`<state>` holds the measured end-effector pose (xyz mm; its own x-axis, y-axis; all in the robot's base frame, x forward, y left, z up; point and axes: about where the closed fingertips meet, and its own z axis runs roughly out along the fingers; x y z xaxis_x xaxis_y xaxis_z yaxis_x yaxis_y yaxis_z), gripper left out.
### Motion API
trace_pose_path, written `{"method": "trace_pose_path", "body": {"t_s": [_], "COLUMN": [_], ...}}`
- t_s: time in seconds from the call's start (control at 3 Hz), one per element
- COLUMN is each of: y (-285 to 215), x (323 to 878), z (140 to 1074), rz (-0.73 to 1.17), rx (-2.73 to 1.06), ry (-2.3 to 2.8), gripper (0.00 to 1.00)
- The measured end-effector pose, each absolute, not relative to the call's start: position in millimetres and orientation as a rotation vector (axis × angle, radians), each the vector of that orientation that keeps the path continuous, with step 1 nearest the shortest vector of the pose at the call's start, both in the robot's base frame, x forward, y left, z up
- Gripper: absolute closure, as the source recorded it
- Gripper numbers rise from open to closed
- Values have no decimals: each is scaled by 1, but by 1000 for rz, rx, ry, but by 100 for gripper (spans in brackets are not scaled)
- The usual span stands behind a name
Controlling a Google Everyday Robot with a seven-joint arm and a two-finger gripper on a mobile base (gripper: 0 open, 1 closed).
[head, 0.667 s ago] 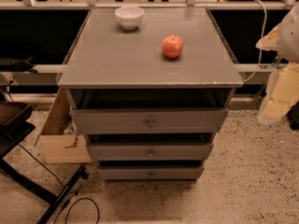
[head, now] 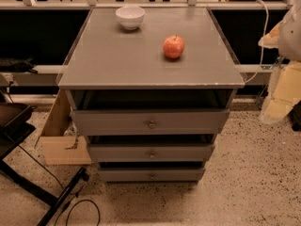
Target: Open middle drawer
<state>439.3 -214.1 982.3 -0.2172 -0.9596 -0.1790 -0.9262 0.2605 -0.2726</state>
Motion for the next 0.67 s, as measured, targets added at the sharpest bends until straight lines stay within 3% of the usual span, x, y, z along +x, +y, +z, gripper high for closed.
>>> {"method": "trace_pose_path", "body": {"t_s": [0.33, 0.67], "y": [-211, -218], "x": [431, 422], "z": [957, 875], "rz": [-141, -167], "rx": [-1721, -1641], "ry": [2225, 2288], "gripper": [0, 0]}}
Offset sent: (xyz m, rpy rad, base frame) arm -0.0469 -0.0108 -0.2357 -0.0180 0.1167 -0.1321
